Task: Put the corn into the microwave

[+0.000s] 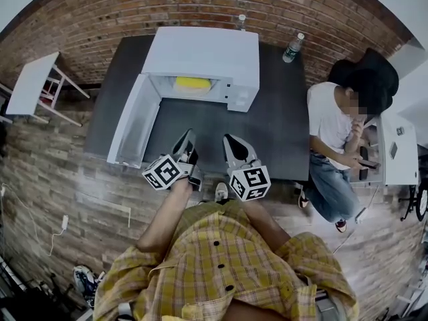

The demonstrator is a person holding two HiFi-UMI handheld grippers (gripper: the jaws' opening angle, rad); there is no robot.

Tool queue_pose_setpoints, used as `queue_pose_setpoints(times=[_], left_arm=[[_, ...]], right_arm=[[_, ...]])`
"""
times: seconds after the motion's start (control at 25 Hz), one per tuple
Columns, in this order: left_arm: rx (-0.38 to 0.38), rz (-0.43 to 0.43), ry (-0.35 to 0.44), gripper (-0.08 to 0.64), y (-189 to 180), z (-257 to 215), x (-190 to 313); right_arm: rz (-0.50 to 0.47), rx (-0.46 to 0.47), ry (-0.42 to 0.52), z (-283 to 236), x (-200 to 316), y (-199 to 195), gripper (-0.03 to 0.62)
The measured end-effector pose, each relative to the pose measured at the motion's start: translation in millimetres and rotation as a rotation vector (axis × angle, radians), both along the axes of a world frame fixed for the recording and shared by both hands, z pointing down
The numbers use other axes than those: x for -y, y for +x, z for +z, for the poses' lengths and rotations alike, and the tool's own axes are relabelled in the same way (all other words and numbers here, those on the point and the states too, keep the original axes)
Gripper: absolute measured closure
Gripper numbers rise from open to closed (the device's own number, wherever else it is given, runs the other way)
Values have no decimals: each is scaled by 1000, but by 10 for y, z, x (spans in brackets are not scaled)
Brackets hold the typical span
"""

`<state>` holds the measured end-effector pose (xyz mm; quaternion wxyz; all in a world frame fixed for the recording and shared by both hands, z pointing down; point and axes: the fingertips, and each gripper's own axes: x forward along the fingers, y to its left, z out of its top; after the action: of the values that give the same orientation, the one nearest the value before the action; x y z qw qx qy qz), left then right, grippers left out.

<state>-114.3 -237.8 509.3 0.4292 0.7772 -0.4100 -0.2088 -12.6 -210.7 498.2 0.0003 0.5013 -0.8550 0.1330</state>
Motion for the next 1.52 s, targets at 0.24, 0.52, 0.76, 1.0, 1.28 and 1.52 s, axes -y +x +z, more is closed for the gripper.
queue_pose_setpoints(times=[0.24, 0.52, 0.76, 1.0, 1.28, 1.52], left_arm=[[251, -2, 136, 565, 16, -101, -194], [463, 28, 250, 565, 105, -170, -381], [677, 1, 375, 565, 159, -303, -451], [743, -9, 405, 565, 160, -310, -509], [785, -18, 430, 565, 143, -338, -542], [794, -10, 433, 565, 133, -317, -560]], right_arm=[[-3, 9, 3, -31, -71, 13, 591], [3, 9, 14, -71, -126, 52, 591], [2, 4, 25, -90, -171, 38, 592], [6, -6, 40, -125, -213, 59, 592], [-2, -11, 50, -148, -219, 38, 592], [-12, -15, 52, -135, -220, 11, 592]])
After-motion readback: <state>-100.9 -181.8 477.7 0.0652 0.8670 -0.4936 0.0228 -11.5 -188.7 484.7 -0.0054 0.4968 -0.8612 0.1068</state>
